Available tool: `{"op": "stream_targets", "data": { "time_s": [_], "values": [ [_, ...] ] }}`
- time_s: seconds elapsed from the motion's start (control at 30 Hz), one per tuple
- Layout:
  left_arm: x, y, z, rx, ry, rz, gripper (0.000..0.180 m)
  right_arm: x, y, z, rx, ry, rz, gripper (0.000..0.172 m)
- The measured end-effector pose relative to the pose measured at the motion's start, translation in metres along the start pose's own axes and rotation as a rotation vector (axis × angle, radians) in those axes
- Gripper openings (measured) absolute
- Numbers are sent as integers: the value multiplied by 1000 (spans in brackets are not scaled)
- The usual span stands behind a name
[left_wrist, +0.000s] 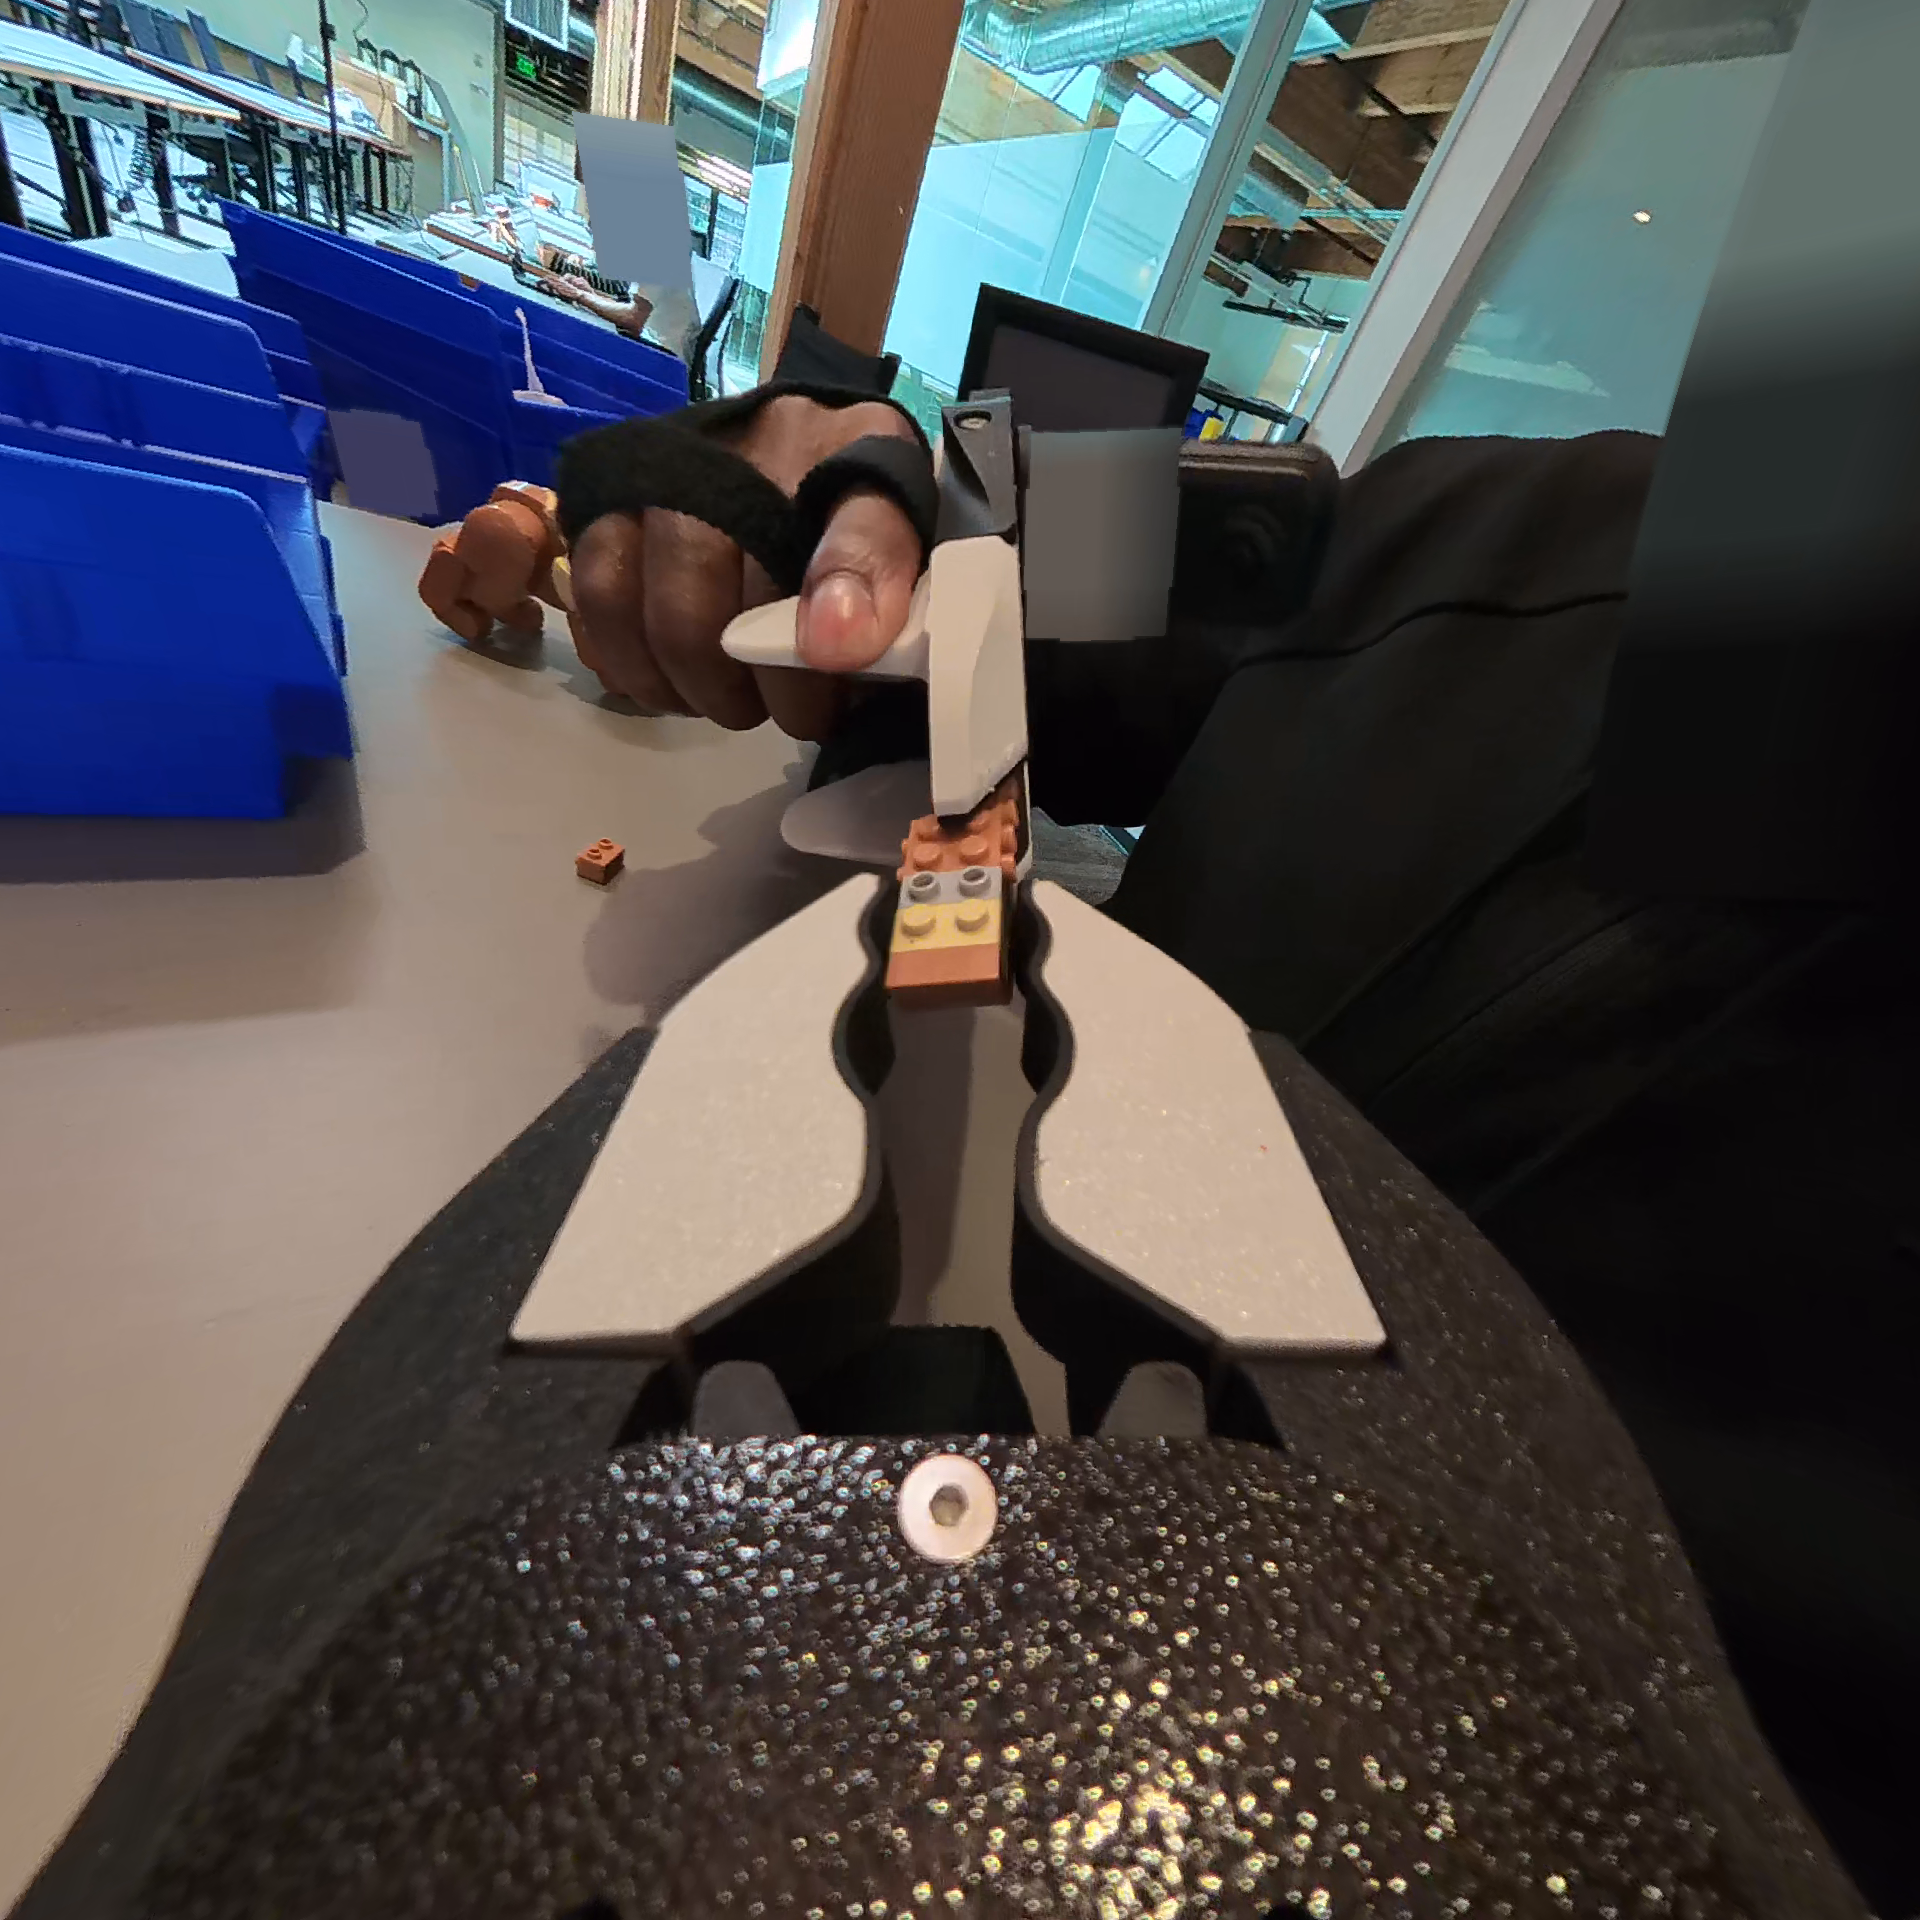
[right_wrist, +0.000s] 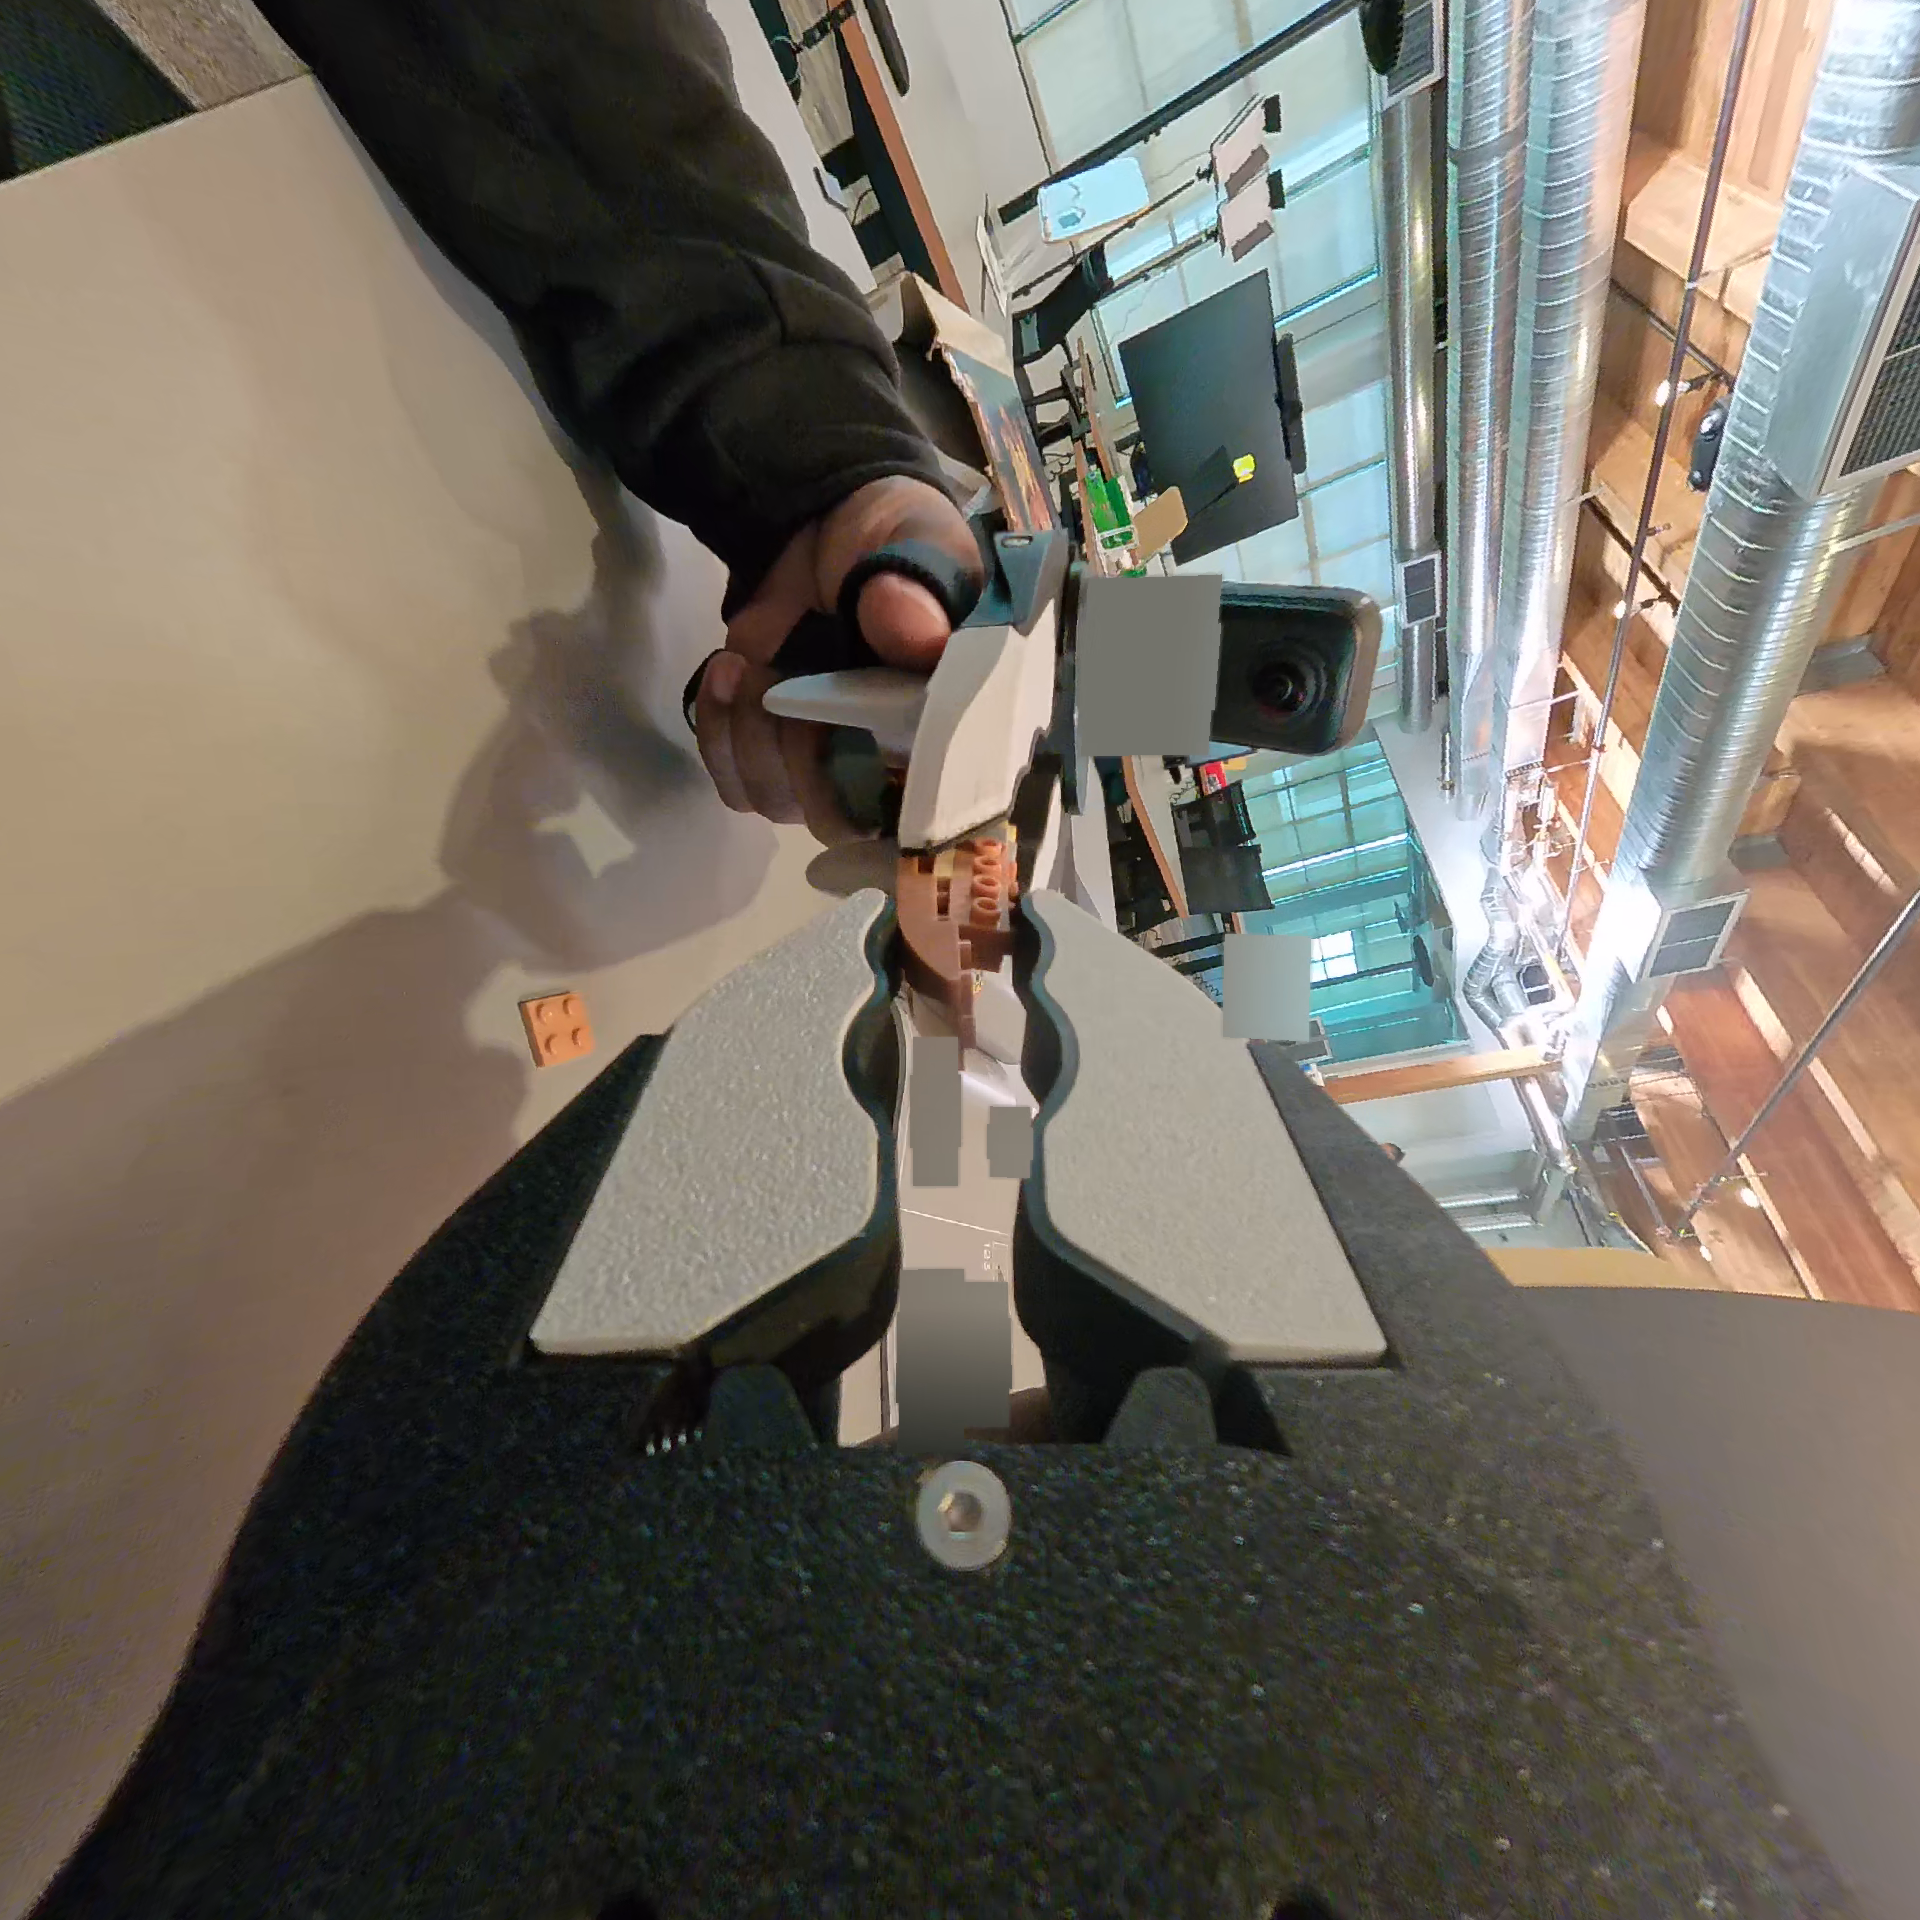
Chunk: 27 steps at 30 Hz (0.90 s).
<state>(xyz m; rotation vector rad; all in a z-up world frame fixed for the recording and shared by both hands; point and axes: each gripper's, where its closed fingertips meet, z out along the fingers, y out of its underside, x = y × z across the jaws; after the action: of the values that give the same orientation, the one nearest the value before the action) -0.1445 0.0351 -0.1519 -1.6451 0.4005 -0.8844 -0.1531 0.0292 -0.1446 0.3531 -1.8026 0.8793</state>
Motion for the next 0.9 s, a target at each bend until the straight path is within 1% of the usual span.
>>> {"op": "stream_targets", "data": {
  "time_s": [0.13, 0.27, 0.57, 0.7, 0.9],
  "values": [
    [1, -3, 0, 23, 1, 22, 20, 2, -1, -1, 6, 7, 17, 20],
    [2, 0, 1, 4, -3, 40, 20, 0, -1, -1, 6, -10, 12, 20],
    [4, 5, 1, -54, 8, -16, 19, -3, -3, 0, 9, -21, -18, 20],
    [3, 2, 0, -39, 7, -42, 18, 0, -2, 0, 8, 11, -36, 20],
    [2, 2, 1, -41, 4, -60, 18, 0, -1, 0, -8, 8, -48, 21]
  ]
}}
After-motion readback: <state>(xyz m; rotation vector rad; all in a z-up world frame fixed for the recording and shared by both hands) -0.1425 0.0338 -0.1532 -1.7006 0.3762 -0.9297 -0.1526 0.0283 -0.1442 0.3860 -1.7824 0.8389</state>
